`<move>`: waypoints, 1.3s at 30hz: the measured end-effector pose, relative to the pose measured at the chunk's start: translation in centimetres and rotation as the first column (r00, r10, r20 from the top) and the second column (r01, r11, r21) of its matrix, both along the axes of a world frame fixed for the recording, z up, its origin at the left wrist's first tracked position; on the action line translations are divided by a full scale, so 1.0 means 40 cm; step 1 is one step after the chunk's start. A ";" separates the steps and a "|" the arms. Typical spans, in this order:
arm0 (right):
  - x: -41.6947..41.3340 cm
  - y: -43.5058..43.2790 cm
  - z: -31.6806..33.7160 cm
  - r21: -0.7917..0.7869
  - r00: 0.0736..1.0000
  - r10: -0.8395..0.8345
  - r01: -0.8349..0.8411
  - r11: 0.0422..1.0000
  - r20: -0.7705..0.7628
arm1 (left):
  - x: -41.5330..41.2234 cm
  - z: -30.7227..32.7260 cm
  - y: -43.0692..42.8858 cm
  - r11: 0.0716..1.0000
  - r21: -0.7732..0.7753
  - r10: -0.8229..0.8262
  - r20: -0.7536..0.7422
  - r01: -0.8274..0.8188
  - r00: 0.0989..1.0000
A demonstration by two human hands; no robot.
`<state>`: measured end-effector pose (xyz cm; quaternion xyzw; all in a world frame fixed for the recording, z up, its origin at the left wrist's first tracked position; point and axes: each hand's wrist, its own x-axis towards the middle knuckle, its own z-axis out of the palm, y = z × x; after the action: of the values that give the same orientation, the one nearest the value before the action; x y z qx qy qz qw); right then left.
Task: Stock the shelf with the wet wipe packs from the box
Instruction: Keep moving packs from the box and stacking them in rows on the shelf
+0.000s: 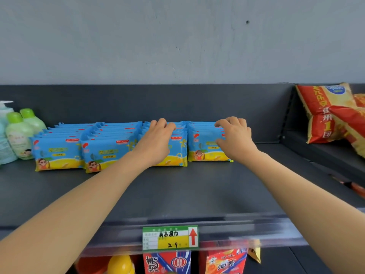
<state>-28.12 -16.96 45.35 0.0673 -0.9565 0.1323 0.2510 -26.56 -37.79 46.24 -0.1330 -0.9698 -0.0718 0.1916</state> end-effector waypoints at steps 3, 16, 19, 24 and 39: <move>0.043 0.009 0.011 -0.033 0.999 0.043 -0.043 0.999 -0.011 | 0.032 0.012 0.017 0.999 0.033 -0.020 -0.050 0.022 0.999; 0.373 0.207 0.012 -0.170 0.987 0.045 -0.072 0.983 -0.155 | 0.312 -0.010 0.341 0.873 0.091 -0.467 -0.124 0.479 0.875; 0.482 0.289 -0.033 -0.250 0.986 -0.054 0.013 0.968 -0.156 | 0.380 -0.050 0.442 0.807 0.130 -0.574 -0.065 0.577 0.817; 0.669 0.443 -0.165 -0.349 0.960 -0.278 0.253 0.902 -0.024 | 0.490 -0.156 0.615 0.697 0.168 -0.716 0.092 0.698 0.692; 0.922 0.710 -0.759 -0.231 0.542 -0.390 0.757 0.611 0.744 | 0.576 -0.724 0.967 0.745 0.239 -0.506 0.810 0.623 0.295</move>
<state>8.75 11.44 15.00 -0.3862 -0.8677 0.3099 -0.0449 -3.51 0.90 17.26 -0.4254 -0.8273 -0.1294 -0.3434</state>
